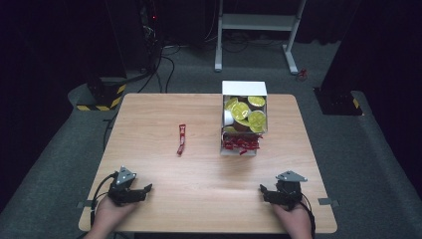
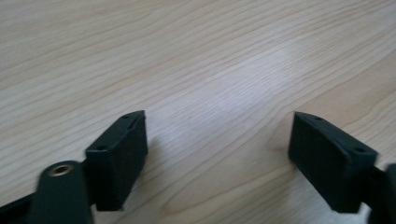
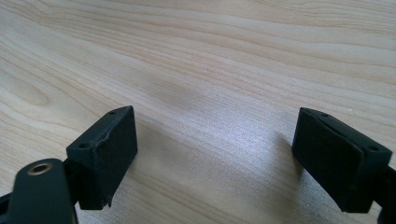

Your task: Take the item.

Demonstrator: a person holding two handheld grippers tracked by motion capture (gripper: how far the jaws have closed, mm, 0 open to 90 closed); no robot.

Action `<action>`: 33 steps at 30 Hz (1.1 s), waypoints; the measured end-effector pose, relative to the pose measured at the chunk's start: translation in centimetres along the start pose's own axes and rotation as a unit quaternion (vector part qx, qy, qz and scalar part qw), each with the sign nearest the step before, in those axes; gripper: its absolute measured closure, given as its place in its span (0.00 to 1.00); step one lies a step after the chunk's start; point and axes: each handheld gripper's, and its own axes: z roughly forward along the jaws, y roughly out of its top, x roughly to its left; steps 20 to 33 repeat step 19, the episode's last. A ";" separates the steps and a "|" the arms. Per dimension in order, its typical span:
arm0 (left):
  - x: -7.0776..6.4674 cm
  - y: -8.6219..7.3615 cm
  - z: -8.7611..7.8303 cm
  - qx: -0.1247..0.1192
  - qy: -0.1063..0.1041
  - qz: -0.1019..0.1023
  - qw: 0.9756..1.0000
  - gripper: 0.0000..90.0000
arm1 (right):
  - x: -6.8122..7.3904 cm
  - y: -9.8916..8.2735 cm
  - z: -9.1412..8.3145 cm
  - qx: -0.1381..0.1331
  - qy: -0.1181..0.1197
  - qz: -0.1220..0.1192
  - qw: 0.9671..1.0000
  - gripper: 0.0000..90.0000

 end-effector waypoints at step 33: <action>0.2 0.0 0.3 0.007 0.007 -0.012 1.000 0.06 | -0.2 0.1 0.2 -0.003 -0.009 0.003 1.000 0.16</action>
